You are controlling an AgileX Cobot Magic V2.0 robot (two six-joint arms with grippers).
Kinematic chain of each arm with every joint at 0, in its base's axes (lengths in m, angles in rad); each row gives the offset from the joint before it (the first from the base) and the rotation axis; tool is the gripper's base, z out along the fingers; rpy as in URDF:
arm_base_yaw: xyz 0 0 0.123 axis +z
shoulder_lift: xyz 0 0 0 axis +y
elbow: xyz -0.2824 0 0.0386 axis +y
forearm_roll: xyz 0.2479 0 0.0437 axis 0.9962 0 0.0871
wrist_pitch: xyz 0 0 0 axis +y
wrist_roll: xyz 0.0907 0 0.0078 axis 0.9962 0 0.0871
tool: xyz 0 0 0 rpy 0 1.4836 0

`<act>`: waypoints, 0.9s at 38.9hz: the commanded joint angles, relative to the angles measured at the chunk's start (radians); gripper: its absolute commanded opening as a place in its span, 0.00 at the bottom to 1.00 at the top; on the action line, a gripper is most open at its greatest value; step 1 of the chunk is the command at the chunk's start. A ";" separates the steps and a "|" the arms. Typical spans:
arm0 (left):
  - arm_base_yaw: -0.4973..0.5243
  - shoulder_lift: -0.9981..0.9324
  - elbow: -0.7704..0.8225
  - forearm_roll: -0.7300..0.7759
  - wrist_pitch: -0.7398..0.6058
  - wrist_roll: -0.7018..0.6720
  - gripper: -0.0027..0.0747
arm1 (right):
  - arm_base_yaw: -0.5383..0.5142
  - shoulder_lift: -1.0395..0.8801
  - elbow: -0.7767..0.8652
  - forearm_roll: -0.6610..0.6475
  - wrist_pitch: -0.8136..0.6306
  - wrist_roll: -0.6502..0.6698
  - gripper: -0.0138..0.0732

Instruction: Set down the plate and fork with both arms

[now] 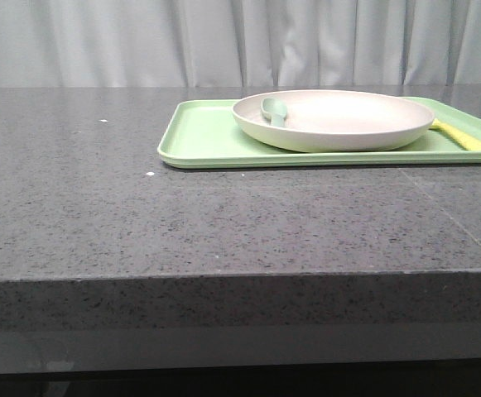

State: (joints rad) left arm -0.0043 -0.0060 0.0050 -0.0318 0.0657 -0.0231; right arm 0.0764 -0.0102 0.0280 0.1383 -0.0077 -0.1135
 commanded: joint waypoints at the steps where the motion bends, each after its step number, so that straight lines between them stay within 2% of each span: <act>1: -0.005 -0.021 0.003 0.000 -0.085 -0.009 0.01 | -0.003 -0.020 -0.004 -0.007 -0.078 -0.007 0.08; 15: -0.005 -0.021 0.003 0.000 -0.085 -0.009 0.01 | -0.003 -0.019 -0.004 -0.006 -0.054 -0.005 0.08; 22: -0.005 -0.021 0.003 0.000 -0.085 -0.009 0.01 | -0.003 -0.019 -0.004 -0.186 -0.076 0.188 0.08; 35: -0.005 -0.021 0.003 0.000 -0.085 -0.009 0.01 | -0.003 -0.019 -0.004 -0.194 -0.078 0.196 0.08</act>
State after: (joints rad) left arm -0.0043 -0.0060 0.0050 -0.0318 0.0657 -0.0231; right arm 0.0764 -0.0106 0.0280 -0.0411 0.0000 0.0774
